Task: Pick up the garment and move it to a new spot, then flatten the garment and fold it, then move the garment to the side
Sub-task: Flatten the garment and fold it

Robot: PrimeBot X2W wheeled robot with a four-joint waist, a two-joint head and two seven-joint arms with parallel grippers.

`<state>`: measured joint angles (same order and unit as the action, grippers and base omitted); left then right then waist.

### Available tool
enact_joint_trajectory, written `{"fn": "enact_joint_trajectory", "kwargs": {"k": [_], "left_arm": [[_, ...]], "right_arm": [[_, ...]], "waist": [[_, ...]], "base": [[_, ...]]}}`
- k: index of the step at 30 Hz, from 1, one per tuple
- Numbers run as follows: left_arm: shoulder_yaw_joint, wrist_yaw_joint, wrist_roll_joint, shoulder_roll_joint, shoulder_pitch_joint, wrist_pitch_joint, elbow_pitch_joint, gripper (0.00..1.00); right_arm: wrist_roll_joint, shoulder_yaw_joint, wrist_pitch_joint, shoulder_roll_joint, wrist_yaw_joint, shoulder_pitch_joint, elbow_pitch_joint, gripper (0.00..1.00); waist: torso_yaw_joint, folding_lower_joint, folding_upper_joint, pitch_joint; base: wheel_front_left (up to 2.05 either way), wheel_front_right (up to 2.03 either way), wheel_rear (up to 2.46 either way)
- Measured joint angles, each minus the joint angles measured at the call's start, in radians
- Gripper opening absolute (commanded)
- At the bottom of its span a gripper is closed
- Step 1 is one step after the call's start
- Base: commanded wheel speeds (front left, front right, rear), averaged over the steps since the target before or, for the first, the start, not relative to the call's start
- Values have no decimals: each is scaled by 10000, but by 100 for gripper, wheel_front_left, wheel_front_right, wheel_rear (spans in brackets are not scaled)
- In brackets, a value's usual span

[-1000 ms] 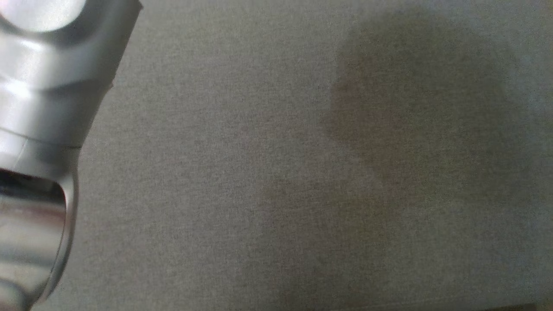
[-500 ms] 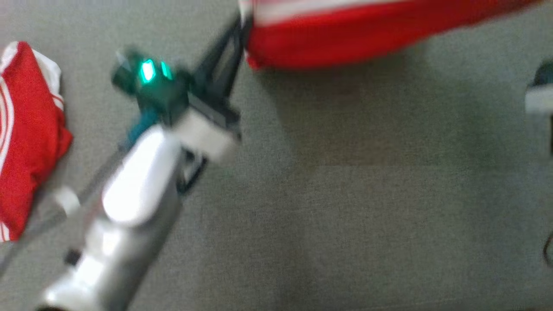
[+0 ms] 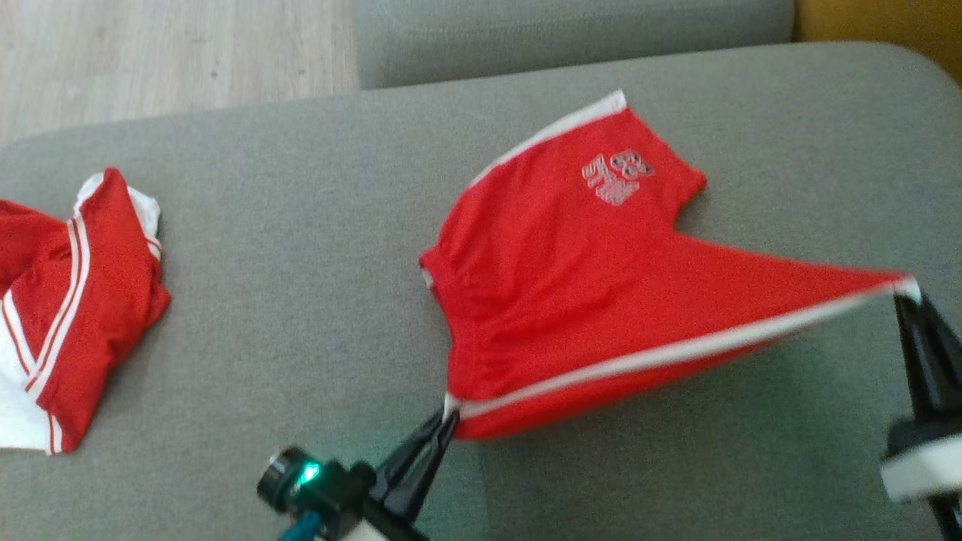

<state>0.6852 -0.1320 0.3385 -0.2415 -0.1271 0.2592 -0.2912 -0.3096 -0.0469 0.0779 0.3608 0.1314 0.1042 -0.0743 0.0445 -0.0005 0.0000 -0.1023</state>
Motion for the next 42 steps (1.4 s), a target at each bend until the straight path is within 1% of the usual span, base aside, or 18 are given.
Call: {"fn": "enact_joint_trajectory", "kwargs": {"k": [3,6,10,15,18,21,25,30,37,42], "left_arm": [[77,100,-54,-121,560,0,238,0],[261,190,-50,-226,984,-84,573,0],[261,313,86,-282,1387,-182,1127,0],[236,366,451,-194,1379,-487,1390,0],[234,364,732,90,1244,-717,1409,0],[197,355,1062,479,827,-871,1427,0],[-109,347,1582,943,-61,-1101,1298,0],[-314,265,2008,1289,-1100,-1260,811,0],[-639,247,2566,1586,-2202,-1244,-111,0],[-656,161,3049,1801,-2973,-976,-930,0]], "right_arm": [[0,-545,-445,-297,0,1300,-970,0],[35,-1076,-809,-725,0,2112,-1781,0],[107,-1404,-1235,-968,0,2543,-2548,0],[288,-1542,-1402,-1007,0,2567,-2650,0],[301,-1551,-1402,-1009,0,2422,-2257,0],[282,-1603,-1394,-982,0,1867,-1710,0],[105,-1576,-1220,-882,0,645,-1126,0],[52,-1392,-1041,-631,0,-928,-261,0],[-178,-449,-1041,-228,0,-3025,1323,0],[-251,123,-1035,58,0,-4297,2671,0]], "waist": [[-15,1,0,212],[-63,3,0,291],[-105,4,0,314],[-215,5,0,248],[-335,5,0,113],[-480,5,0,-127],[-681,7,0,-513],[-988,7,0,-1042],[-1392,8,0,-1755],[-1703,7,0,-2183]], "base": [[0,0,0],[0,0,0],[0,0,0],[0,0,0],[0,0,0],[0,0,0],[0,0,0],[0,0,0],[0,0,0],[0,0,0]]}}
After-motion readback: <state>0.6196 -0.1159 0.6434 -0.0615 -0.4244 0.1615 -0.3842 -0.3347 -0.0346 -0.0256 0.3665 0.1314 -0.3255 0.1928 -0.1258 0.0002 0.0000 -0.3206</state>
